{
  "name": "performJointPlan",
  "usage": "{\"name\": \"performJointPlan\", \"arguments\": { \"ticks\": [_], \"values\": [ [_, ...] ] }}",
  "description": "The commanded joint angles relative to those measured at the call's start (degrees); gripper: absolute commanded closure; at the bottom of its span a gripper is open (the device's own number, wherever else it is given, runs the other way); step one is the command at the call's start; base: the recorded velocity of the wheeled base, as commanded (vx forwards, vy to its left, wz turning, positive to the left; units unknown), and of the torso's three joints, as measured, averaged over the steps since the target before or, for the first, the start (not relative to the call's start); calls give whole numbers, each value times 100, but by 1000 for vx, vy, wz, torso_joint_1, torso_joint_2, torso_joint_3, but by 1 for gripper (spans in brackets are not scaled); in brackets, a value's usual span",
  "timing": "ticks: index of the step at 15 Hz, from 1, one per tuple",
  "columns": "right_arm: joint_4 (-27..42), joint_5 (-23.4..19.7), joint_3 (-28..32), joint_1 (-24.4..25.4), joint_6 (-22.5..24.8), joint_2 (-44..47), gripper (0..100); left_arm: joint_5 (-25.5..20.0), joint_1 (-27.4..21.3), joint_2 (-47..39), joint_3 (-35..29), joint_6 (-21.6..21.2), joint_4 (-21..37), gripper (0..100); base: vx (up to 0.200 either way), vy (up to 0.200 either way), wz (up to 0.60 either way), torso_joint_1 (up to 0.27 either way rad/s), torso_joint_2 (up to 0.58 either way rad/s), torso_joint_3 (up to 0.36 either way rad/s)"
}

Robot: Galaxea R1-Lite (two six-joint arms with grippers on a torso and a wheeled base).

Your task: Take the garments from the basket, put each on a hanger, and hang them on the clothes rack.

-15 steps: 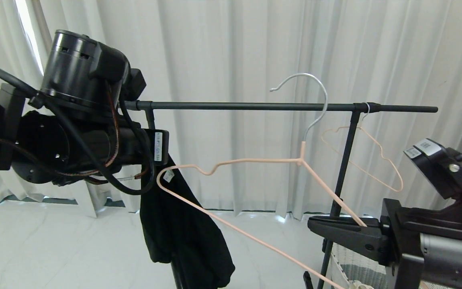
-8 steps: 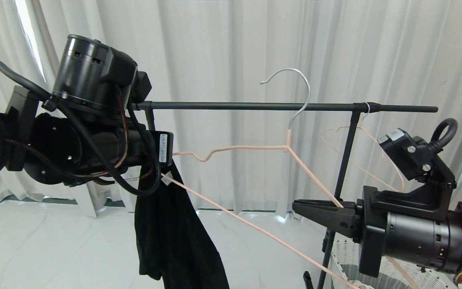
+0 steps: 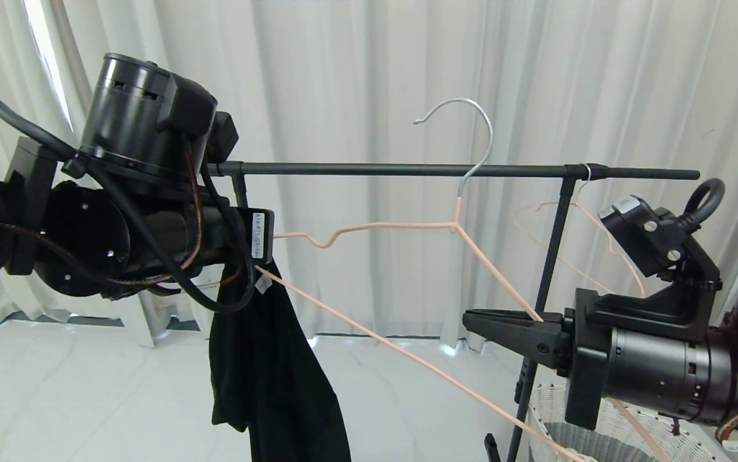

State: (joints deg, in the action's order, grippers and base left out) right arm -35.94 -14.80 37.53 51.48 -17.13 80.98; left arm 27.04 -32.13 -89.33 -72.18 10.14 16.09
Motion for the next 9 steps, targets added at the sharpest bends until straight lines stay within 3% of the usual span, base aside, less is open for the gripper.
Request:
{"name": "performJointPlan", "arguments": {
  "ticks": [1,9],
  "values": [
    [-1,3,79,2,-1,76,100,3,-153,56,2,5,-1,100,0,0,0,0,0,0],
    [8,-41,158,231,25,383,100,-32,-979,65,-24,14,-1,100,0,0,0,0,0,0]
  ]
}}
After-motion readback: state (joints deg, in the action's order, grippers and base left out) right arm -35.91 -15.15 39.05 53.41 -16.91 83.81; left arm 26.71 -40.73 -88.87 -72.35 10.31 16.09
